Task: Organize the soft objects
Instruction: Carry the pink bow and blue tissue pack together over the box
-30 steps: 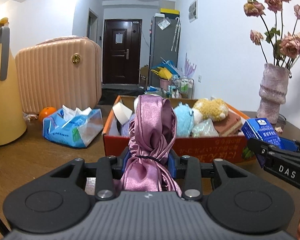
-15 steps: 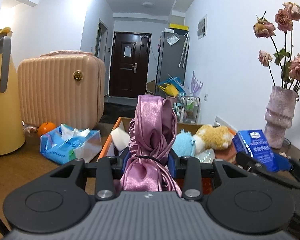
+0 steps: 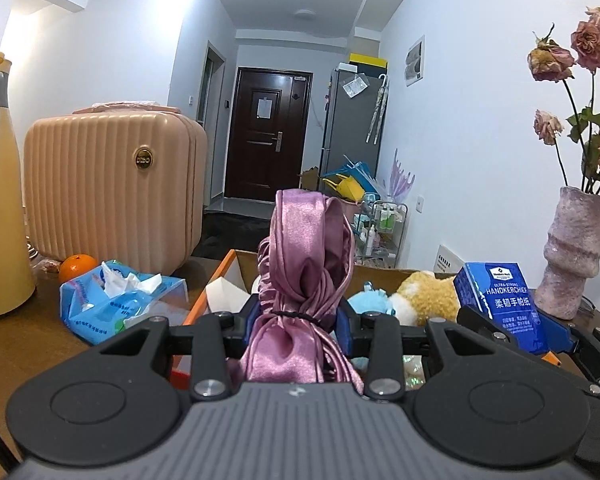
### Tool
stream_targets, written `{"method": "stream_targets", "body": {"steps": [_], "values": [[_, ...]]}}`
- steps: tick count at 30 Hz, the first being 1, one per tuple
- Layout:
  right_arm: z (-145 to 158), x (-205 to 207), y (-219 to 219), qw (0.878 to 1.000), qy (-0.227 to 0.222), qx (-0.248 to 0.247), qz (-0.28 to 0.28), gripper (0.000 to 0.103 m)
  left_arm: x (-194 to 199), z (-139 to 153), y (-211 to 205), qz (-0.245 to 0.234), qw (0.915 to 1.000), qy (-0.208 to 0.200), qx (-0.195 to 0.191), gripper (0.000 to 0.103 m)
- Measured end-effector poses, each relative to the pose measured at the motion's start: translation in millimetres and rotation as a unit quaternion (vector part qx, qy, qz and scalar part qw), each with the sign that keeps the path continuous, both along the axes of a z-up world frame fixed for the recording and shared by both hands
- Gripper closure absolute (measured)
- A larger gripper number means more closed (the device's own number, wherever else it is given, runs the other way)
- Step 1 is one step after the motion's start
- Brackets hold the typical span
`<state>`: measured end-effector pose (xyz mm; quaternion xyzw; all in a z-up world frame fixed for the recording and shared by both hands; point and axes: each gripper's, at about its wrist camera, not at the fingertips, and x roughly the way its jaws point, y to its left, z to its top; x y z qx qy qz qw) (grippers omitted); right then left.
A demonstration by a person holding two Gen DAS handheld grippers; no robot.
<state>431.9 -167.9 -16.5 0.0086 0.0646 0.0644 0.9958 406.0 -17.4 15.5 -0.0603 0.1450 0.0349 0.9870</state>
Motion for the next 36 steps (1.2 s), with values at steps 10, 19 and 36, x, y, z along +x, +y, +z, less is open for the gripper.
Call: {"method": "stream_targets", "body": {"steps": [10,19,36], "values": [[-1.0,25.8,1.5,1.000,0.002,-0.001,0.004,0.052,30.5,-2.1,-4.5,0.000,1.0000,0.001,0.004,0.065],[-3.6,46.3,3.7,1.000,0.005,-0.005,0.001,0.052,54.1,-3.8,-4.0,0.005,1.0000,-0.001,0.007,0.065],[-7.0,67.5,6.2,1.000,0.022,-0.008,0.005,0.052,79.1,-7.0,-2.9,-0.002,0.9994,-0.012,0.032,0.065]]}}
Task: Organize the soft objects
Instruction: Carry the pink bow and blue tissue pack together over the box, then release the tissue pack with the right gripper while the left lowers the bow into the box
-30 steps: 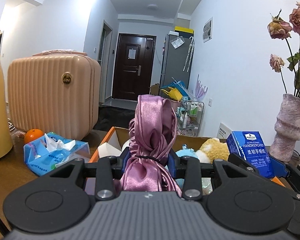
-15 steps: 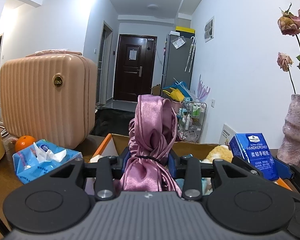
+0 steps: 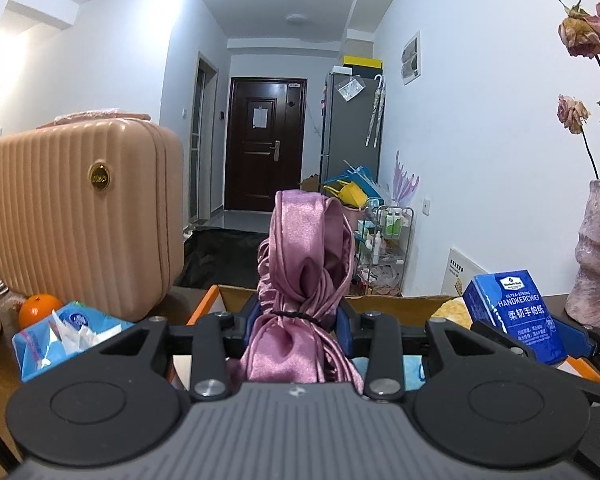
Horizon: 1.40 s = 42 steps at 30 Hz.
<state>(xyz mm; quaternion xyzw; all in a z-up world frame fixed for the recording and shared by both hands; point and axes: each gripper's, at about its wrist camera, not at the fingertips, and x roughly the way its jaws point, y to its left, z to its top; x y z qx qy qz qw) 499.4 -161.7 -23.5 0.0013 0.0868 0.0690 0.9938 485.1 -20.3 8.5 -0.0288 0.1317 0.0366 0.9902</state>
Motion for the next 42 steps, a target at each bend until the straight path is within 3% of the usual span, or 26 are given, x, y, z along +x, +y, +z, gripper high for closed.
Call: {"method": "stream_targets", "body": {"steps": [12,18,19,24,30,32,42], "values": [[-6.1,10.7,-2.7,0.999,0.048,0.000,0.006,0.052,1.1,-8.4,-6.4,-0.011,0.9996,0.010,0.026,0.065],[-5.9,11.9,-4.0,0.999,0.050,0.000,0.008,0.051,2.4,-8.5,-3.0,-0.010,0.9997,0.010,0.021,0.063],[-5.8,11.8,-4.4,0.999,0.050,0.001,0.008,0.050,2.2,-8.4,-2.3,-0.008,0.9997,0.010,0.020,0.061],[-4.1,10.0,-6.3,0.999,0.044,0.004,0.007,0.038,-0.5,-5.5,3.9,0.005,1.0000,0.004,0.002,0.032],[-2.3,6.0,-8.8,0.999,0.031,0.012,-0.005,0.008,-7.9,-2.8,8.4,0.034,0.9993,-0.015,-0.006,0.000],[-2.0,5.0,-10.5,0.999,0.027,0.014,-0.015,0.000,-10.5,-1.5,9.1,0.046,0.9987,-0.024,-0.003,0.000],[-0.8,2.6,-15.3,0.999,0.017,0.024,-0.026,0.000,-13.0,1.1,15.0,0.058,0.9980,-0.023,-0.008,0.000]]}}
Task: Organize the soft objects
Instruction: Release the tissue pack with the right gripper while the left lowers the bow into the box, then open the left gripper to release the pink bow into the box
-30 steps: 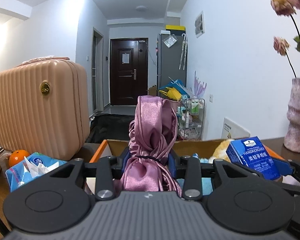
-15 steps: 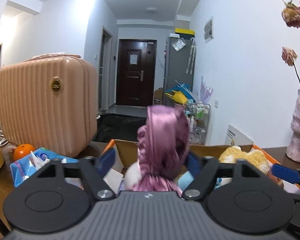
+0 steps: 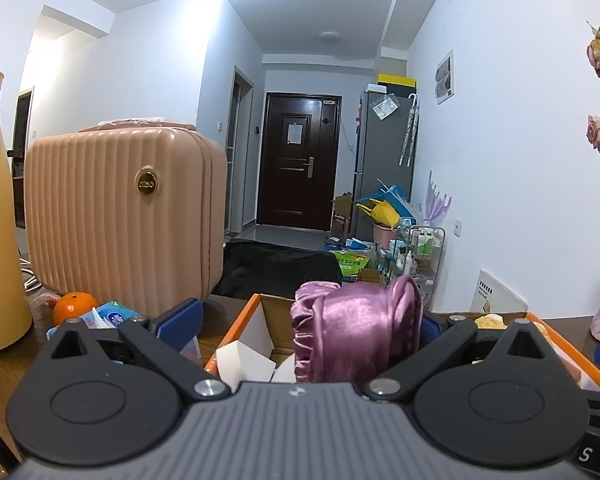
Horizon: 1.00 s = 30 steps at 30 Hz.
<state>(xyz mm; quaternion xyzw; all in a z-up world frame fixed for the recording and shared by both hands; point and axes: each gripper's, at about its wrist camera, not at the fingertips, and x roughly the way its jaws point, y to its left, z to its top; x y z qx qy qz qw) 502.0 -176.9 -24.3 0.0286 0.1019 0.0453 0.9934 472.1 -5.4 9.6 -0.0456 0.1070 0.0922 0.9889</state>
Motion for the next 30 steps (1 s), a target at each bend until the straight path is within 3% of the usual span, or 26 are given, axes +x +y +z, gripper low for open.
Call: {"method": "stream_targets", "body": {"steps": [11,30], "values": [[2.4,-18.9,-4.3,1.000,-0.019,-0.001,-0.005,0.000,-23.6,5.4,8.3,-0.001,1.0000,-0.009,0.003,0.000],[6.8,-91.0,-13.8,0.999,-0.044,-0.018,-0.016,0.000,-87.1,3.5,11.3,0.004,0.9994,-0.007,0.033,0.000]]}}
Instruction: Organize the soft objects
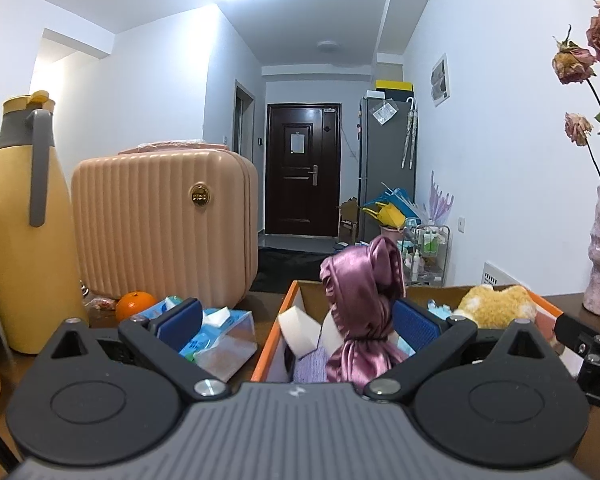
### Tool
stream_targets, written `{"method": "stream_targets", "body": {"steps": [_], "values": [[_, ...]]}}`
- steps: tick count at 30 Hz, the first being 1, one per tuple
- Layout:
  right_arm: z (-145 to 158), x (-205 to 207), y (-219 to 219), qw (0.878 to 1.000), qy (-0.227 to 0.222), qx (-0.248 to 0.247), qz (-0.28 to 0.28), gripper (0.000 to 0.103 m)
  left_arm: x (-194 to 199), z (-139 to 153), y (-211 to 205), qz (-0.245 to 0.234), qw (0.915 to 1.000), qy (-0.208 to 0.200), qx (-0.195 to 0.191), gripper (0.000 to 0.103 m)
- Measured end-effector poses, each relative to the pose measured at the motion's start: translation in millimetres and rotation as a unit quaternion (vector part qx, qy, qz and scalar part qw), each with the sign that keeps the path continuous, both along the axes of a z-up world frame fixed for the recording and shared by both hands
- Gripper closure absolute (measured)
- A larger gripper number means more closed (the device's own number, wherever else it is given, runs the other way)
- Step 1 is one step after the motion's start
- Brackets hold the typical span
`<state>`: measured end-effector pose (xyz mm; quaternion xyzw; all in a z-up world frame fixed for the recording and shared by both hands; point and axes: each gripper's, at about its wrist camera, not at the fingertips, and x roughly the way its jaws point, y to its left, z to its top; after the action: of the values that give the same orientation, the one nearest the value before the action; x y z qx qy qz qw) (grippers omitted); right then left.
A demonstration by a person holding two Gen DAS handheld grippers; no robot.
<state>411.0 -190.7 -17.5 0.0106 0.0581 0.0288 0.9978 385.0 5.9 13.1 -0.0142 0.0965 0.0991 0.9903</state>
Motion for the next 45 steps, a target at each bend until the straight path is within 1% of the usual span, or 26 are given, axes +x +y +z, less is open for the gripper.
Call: {"method": "stream_targets", "body": {"steps": [17,28,35,40,45], "values": [[1.8,-71.2,-8.3,1.000,0.004,-0.005,0.012,0.000,-60.1,0.0,9.0,-0.001,1.0000,0.005,0.004,0.000],[6.1,-120.7,-12.2,1.000,0.009,-0.014,0.025,0.000,-113.6,0.0,8.1,-0.027,0.9996,0.006,0.011,0.000],[6.1,-152.1,-12.0,0.998,0.031,-0.019,0.044,0.000,-150.5,3.8,7.3,-0.047,0.9989,0.003,0.007,0.000],[9.4,-177.0,-15.6,0.997,0.044,-0.004,0.059,0.000,-175.0,3.4,2.6,-0.060,0.9980,0.012,0.014,0.000],[10.1,-200.8,-17.9,0.995,0.063,0.009,0.070,0.000,-203.7,1.5,-1.7,-0.074,0.9970,0.011,0.022,0.000]]}}
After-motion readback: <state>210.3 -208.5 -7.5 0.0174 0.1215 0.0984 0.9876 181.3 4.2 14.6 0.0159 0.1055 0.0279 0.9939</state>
